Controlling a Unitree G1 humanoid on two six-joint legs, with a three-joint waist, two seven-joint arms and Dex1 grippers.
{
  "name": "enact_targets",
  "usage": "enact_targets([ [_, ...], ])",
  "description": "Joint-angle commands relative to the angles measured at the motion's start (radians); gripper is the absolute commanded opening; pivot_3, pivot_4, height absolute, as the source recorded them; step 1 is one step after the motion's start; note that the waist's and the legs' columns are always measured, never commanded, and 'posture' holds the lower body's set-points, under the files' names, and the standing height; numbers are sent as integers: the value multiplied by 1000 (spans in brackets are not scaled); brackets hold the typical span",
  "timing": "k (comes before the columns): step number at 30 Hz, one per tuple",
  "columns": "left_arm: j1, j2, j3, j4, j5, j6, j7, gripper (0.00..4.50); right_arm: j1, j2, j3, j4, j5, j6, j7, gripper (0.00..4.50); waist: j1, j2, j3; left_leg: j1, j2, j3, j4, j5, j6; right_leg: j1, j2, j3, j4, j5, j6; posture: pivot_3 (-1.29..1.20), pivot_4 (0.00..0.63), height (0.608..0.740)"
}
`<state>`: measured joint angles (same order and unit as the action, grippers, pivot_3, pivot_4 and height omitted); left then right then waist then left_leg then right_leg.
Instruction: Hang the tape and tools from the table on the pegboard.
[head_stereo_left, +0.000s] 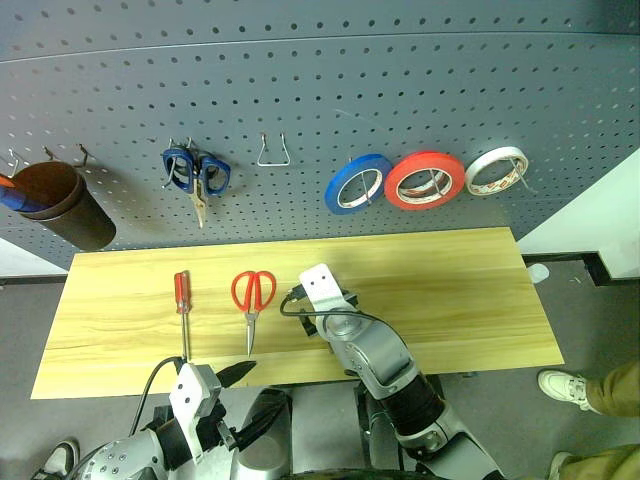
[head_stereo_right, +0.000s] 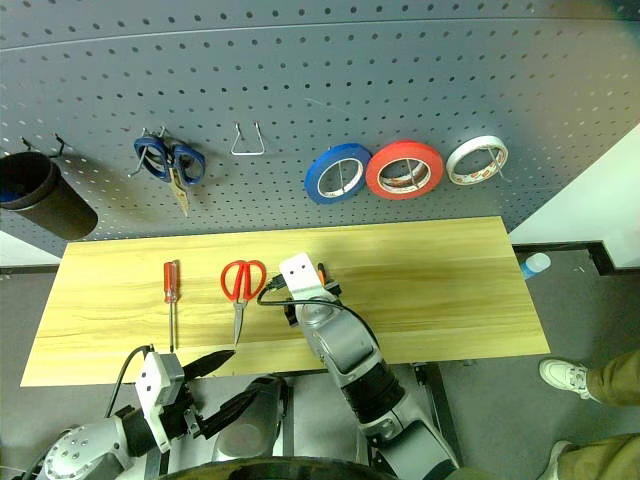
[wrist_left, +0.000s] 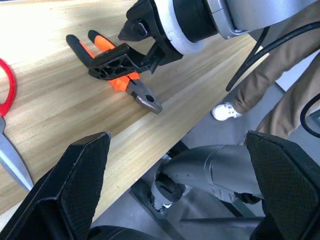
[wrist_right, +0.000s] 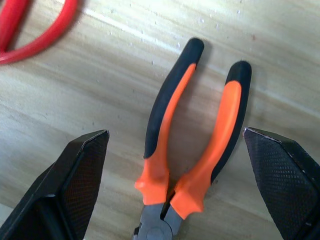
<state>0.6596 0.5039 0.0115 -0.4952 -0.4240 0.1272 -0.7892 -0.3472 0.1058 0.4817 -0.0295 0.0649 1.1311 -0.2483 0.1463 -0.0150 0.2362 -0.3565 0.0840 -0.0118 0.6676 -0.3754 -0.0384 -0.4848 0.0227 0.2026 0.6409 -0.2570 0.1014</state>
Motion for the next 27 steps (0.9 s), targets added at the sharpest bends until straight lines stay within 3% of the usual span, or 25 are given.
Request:
enact_targets([
  [1, 22, 4, -11, -21, 0, -9, -7, 4500, 63, 133, -1, -5, 16, 22, 1, 4487, 0, 0, 1, 0, 0, 0, 0, 0, 0, 0, 0, 0, 0, 0, 0, 420, 272, 703],
  [27, 78, 13, -26, -97, -4, 12, 18, 4500, 22, 120, -32, 81, 7, 15, 6, 4487, -4, 0, 17, -1, 0, 0, 0, 0, 0, -2, 0, 0, 1, 0, 0, 418, 289, 703],
])
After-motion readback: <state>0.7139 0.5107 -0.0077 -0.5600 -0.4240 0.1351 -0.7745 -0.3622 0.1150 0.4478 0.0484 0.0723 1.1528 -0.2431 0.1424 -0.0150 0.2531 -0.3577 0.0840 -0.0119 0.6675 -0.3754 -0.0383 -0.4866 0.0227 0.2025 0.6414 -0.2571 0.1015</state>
